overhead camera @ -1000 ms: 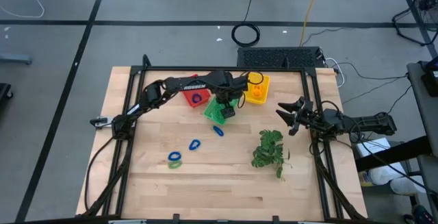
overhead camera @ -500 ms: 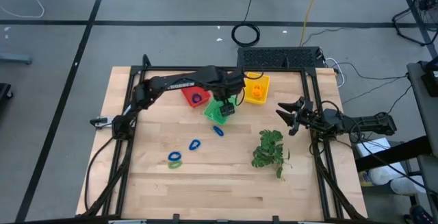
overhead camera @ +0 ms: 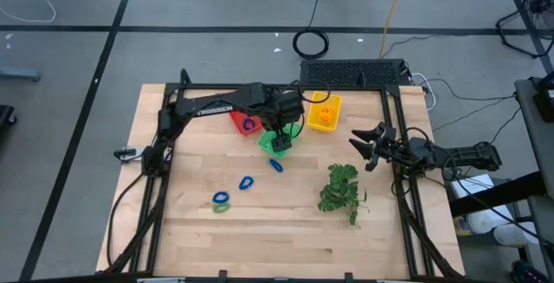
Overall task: Sort spring keychains
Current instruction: Put the green spring keychain into the green bin
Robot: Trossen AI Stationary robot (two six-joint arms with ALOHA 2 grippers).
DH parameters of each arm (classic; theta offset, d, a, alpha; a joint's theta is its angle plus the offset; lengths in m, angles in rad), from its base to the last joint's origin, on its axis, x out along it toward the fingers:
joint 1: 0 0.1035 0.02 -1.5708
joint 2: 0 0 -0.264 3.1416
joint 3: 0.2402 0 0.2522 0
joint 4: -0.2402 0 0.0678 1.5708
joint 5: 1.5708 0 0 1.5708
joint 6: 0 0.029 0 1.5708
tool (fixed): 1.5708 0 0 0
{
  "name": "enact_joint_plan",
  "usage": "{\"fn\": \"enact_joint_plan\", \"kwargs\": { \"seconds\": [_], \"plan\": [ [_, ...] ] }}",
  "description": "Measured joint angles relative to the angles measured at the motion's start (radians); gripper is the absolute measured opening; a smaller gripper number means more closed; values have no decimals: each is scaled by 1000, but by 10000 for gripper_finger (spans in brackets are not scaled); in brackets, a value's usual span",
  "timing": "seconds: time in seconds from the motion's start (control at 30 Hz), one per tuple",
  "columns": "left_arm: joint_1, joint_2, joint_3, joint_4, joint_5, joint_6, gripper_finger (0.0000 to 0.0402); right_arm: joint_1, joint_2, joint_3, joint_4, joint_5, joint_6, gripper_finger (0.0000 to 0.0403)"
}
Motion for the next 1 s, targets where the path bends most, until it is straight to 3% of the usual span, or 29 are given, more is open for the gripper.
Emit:
{"fn": "enact_joint_plan", "kwargs": {
  "seconds": [0.5,0.77,1.0],
  "plan": [
    [-96,-5,-29,-117,29,-180,344,0,0,0,0,0,0,171],
    [-161,-239,-403,115,43,-317,344,0,0,0,0,0,0,171],
    [-191,-406,-613,124,130,-508,344,0,0,0,1,0,0,171]
  ]
}}
